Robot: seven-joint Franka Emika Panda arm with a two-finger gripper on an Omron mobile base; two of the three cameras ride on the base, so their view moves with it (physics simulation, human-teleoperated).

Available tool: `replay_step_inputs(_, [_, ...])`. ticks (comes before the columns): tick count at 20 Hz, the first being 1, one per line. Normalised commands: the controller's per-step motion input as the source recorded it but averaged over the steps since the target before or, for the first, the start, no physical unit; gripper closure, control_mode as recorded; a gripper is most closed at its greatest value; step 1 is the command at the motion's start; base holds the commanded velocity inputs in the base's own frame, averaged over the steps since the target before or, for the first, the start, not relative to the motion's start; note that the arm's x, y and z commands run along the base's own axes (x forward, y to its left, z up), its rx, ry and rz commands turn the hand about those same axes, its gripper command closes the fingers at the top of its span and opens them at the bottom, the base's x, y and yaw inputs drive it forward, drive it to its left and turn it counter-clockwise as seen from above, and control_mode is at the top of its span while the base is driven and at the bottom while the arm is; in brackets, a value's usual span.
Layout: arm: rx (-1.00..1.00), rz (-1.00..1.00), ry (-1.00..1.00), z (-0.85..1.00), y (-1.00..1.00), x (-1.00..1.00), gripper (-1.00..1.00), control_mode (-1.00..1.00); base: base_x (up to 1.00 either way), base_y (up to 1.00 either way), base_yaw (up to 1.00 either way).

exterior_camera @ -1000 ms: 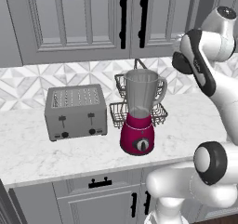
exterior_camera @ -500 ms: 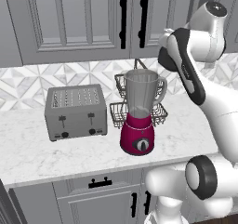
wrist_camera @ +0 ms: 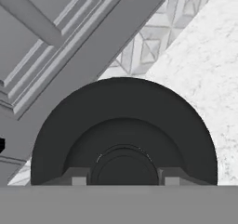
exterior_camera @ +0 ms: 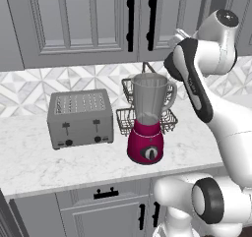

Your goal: Close the lid blender by securely placing the lid on top.

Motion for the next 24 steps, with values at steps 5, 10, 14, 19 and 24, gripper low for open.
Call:
replay_step_inputs(5, [0.42, -0.12, 0.13, 0.21, 0.0, 0.0, 1.0, -1.0, 0.0, 0.0, 0.0])
replay_step_inputs(10, [0.24, 0.01, 0.14, -0.05, 0.03, 0.0, 1.0, -1.0, 0.0, 0.0, 0.0])
replay_step_inputs(14, [-0.01, 0.01, 0.01, -0.01, 0.36, 0.07, 1.0, -1.0, 0.0, 0.0, 0.0])
replay_step_inputs(19, [-0.04, 0.06, 0.05, -0.04, 0.3, 0.2, 1.0, -1.0, 0.0, 0.0, 0.0])
replay_step_inputs(24, [-0.01, 0.12, 0.09, 0.0, 0.21, 0.24, 1.0, -1.0, 0.0, 0.0, 0.0])
